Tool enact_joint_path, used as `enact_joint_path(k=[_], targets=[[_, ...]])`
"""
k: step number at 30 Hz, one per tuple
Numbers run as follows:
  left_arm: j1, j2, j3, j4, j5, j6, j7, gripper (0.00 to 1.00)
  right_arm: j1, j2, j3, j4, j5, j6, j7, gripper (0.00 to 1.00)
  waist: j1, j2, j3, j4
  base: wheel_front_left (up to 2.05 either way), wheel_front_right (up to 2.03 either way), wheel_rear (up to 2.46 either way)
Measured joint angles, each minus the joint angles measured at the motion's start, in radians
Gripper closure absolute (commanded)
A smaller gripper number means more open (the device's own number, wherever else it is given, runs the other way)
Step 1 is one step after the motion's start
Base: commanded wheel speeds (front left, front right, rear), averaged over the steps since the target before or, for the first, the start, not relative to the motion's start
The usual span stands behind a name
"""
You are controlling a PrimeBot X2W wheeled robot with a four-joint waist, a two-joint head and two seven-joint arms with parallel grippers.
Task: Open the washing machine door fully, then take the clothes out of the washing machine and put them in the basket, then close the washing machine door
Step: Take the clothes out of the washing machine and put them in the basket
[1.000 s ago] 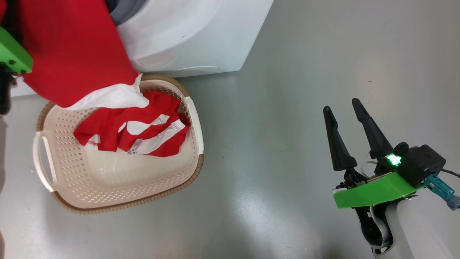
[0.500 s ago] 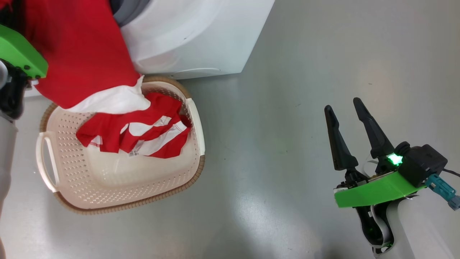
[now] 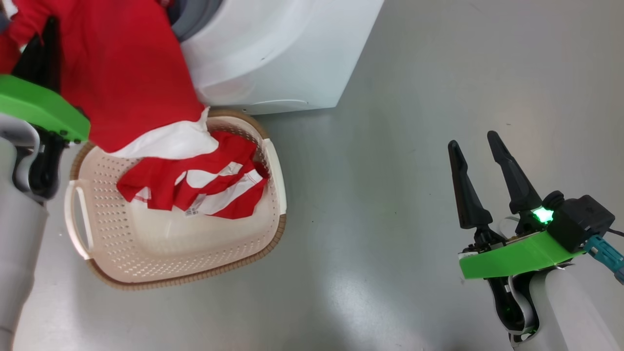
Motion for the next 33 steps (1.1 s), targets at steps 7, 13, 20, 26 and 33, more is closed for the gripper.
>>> enact_joint_path(k=[7, 13, 20, 26, 33], targets=[[0.216, -0.043, 0.246, -0.258, 0.198, 0.0, -0.004, 1.0, 0.002, 0.0, -0.004, 0.0, 0.0, 0.0, 0.0, 0.0, 0.0, 0.0, -0.014, 0.016, 0.0, 0.0, 0.0], [0.425, -0.136, 0.402, -0.458, 0.377, 0.0, -0.004, 1.0, 0.003, 0.0, -0.002, 0.003, 0.0, 0.0, 0.0, 0.0, 0.0, 0.0, -0.028, 0.016, 0.0, 0.0, 0.0], [0.593, -0.195, 0.398, -0.58, 0.444, 0.0, -0.004, 1.0, 0.006, 0.0, -0.001, 0.004, 0.0, 0.0, 0.0, 0.0, 0.0, 0.0, -0.036, 0.017, 0.0, 0.0, 0.0], [0.651, -0.219, 0.39, -0.562, 0.448, 0.0, -0.005, 1.0, 0.007, 0.0, 0.004, 0.004, 0.0, 0.0, 0.0, 0.0, 0.0, 0.0, -0.035, 0.017, 0.0, 0.0, 0.0], [0.653, -0.228, 0.367, -0.488, 0.44, 0.0, -0.004, 1.0, 0.006, 0.0, 0.012, 0.002, 0.0, 0.0, 0.0, 0.0, 0.0, 0.0, -0.013, 0.004, 0.0, 0.0, 0.0]])
